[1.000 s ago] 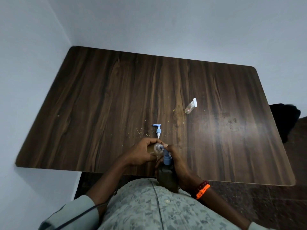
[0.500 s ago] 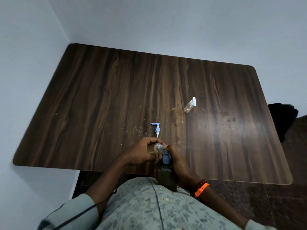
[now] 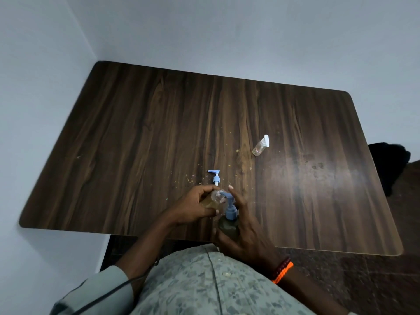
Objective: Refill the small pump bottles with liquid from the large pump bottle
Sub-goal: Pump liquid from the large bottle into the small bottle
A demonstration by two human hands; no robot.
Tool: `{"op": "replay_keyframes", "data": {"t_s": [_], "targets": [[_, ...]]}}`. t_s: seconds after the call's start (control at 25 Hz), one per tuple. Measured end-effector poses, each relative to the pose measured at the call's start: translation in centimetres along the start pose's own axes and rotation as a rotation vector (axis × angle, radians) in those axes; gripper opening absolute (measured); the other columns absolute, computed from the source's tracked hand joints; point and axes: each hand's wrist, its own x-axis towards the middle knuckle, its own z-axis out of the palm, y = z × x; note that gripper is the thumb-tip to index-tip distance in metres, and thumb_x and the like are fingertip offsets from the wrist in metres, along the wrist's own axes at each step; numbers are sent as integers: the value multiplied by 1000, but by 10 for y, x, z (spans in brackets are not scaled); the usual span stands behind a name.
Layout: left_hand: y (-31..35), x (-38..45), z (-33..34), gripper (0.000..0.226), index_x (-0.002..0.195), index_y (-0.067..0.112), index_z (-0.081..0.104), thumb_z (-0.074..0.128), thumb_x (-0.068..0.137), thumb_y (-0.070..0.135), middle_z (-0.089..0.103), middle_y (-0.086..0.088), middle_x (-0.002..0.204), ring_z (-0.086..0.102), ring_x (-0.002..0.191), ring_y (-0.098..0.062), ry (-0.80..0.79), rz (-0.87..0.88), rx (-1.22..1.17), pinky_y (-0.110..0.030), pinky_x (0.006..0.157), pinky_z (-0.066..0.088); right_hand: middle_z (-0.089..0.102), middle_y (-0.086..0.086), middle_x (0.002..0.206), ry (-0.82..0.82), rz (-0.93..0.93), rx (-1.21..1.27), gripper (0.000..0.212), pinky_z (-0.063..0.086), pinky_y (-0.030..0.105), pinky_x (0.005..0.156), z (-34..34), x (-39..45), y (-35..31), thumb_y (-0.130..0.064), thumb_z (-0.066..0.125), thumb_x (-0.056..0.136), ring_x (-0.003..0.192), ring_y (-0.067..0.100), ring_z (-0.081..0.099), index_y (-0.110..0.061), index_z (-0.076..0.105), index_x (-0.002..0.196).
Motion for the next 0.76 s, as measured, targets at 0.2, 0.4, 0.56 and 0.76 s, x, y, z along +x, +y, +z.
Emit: {"op": "replay_keyframes", "data": {"t_s": [0.2,0.4,0.56,0.76], "targets": [[8,-1,-3,49,127,10,66,74,86,-14,73,-16,125,73,115,-19,11,13,-60,-35,98,60,60,-6,136,-27,-9,-18,83,53,15,94,-14,9,-13,-29,77,91,114,4,65,-46,24,151],[5,-1,-3,46,125,12,68,78,85,-8,75,-11,121,73,114,-20,-16,18,-52,-32,97,61,53,-12,144,-62,42,-64,100,49,10,101,-13,11,-14,-53,89,75,125,2,59,-50,20,148],[-3,1,-3,48,128,7,67,82,83,-3,74,-13,126,71,119,-26,-18,-10,-16,-41,104,58,50,-19,143,-46,52,-48,103,46,5,101,-3,8,-8,-46,91,72,126,-5,55,-56,18,145],[-10,2,-2,50,130,7,67,82,84,-3,74,-12,126,71,119,-26,-15,-40,-5,-38,103,58,64,-14,126,-66,88,2,99,61,21,81,2,8,5,-32,80,82,103,5,71,-42,15,156]]}}
